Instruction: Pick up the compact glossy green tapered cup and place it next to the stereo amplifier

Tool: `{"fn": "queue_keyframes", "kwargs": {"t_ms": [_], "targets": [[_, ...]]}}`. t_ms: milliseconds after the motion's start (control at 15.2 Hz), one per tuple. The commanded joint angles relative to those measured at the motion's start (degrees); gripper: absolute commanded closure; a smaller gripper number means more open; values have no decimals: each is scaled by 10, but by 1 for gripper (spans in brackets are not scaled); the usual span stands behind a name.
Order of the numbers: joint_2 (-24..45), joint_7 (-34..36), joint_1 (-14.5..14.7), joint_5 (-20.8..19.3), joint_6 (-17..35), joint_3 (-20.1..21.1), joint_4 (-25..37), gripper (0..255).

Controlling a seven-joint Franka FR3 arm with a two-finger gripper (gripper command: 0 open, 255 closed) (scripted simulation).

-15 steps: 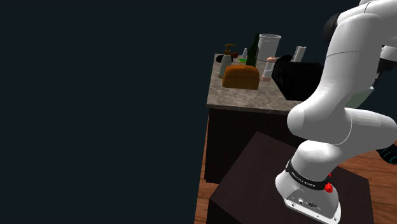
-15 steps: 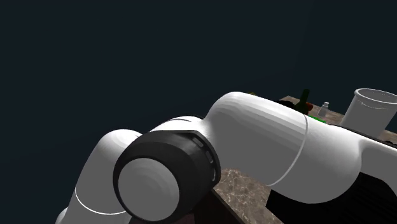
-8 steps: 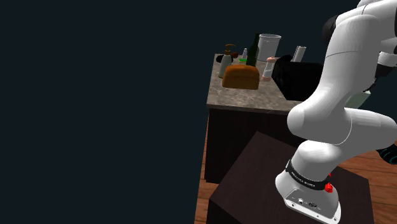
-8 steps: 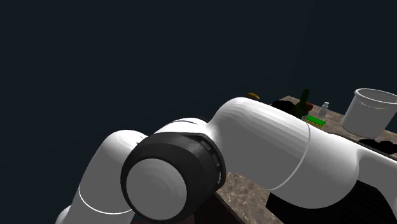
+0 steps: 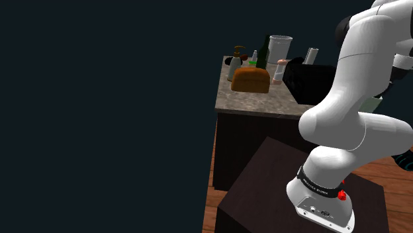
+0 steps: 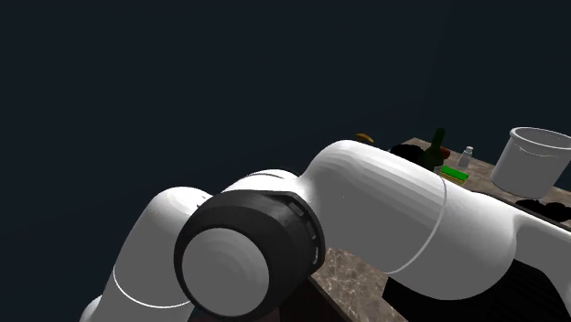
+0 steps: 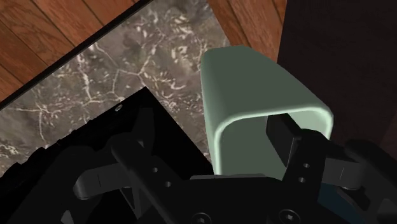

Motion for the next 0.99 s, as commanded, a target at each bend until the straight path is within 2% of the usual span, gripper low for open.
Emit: {"fn": "queue_keyframes", "kwargs": {"t_ms": [0, 132, 396, 924], "targets": [[0, 0, 0, 0, 0, 0, 0, 0], [0, 0, 0, 0, 0, 0, 0, 0], [-15, 13, -9, -17, -62, -11, 54, 0], [-15, 13, -9, -17, -62, -11, 54, 0]]}}
